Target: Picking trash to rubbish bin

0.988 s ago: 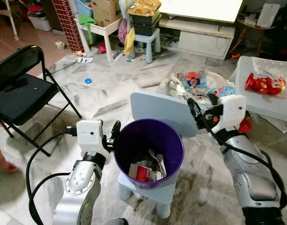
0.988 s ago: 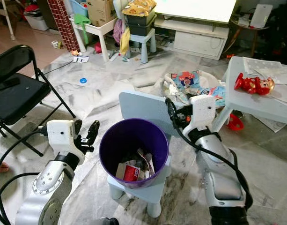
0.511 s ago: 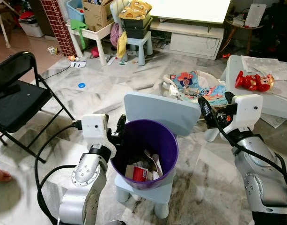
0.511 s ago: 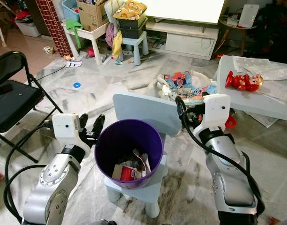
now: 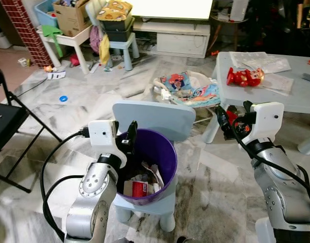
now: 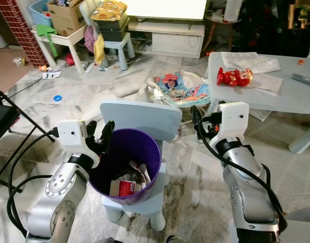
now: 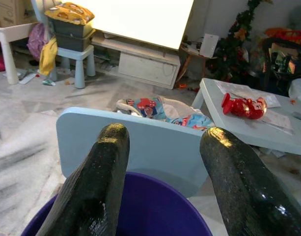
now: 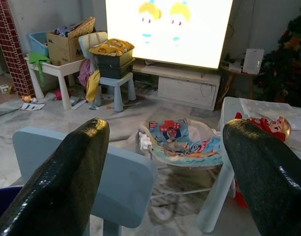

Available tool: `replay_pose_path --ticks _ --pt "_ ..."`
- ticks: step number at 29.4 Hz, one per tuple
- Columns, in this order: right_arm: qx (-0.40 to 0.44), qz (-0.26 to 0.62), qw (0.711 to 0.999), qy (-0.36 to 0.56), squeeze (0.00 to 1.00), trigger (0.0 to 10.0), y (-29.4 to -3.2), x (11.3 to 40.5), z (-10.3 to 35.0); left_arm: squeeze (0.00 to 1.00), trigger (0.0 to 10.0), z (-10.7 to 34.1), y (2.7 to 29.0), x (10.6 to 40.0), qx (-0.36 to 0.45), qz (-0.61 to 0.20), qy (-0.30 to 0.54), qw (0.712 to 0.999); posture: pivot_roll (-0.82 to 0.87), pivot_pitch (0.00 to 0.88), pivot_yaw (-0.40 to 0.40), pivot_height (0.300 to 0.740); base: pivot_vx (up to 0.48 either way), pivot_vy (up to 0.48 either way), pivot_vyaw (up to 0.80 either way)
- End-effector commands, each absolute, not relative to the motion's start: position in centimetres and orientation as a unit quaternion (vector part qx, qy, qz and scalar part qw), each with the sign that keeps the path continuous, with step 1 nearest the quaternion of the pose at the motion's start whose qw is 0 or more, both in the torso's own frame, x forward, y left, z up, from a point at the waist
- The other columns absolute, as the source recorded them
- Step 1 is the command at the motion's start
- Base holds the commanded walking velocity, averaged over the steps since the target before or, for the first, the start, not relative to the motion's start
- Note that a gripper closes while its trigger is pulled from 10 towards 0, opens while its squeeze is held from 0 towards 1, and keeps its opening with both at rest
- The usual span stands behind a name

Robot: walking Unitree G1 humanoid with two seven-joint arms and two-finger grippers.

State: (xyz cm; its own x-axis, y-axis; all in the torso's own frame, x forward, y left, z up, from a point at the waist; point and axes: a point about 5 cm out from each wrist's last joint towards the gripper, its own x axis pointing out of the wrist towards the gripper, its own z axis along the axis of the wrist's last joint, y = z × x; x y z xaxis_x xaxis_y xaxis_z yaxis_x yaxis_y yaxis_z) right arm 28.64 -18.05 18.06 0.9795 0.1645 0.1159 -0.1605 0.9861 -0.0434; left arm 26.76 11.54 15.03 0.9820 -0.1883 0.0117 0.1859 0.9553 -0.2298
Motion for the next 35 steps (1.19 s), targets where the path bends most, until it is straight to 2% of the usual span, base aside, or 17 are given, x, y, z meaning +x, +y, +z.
replay_pose_path --ticks 1,3,31,35 --pt "-0.023 0.081 0.994 -0.069 0.0 10.0 -18.24 28.38 18.62 0.0 10.0 15.2 11.36 26.8 -0.117 -0.102 0.001 0.988 -0.01 0.093 0.009 0.74 0.0 0.0 -0.8" --pt "-0.02 0.083 0.994 -0.071 0.0 10.0 -18.18 28.33 18.66 0.0 10.0 15.28 11.12 26.76 -0.118 -0.108 -0.001 0.987 -0.01 0.094 0.007 0.74 0.0 0.0 -0.65" --pt "-0.029 0.096 0.993 -0.066 0.0 10.0 -18.07 28.49 18.56 0.0 10.0 15.07 11.06 26.76 -0.132 -0.105 0.002 0.986 -0.01 0.09 -0.013 0.74 0.0 0.0 0.0" --pt "-0.029 0.097 0.993 -0.066 0.0 10.0 -18.07 28.52 18.58 0.0 10.0 14.98 11.07 26.76 -0.133 -0.104 0.003 0.986 -0.01 0.089 -0.013 0.74 0.0 0.284 0.0"
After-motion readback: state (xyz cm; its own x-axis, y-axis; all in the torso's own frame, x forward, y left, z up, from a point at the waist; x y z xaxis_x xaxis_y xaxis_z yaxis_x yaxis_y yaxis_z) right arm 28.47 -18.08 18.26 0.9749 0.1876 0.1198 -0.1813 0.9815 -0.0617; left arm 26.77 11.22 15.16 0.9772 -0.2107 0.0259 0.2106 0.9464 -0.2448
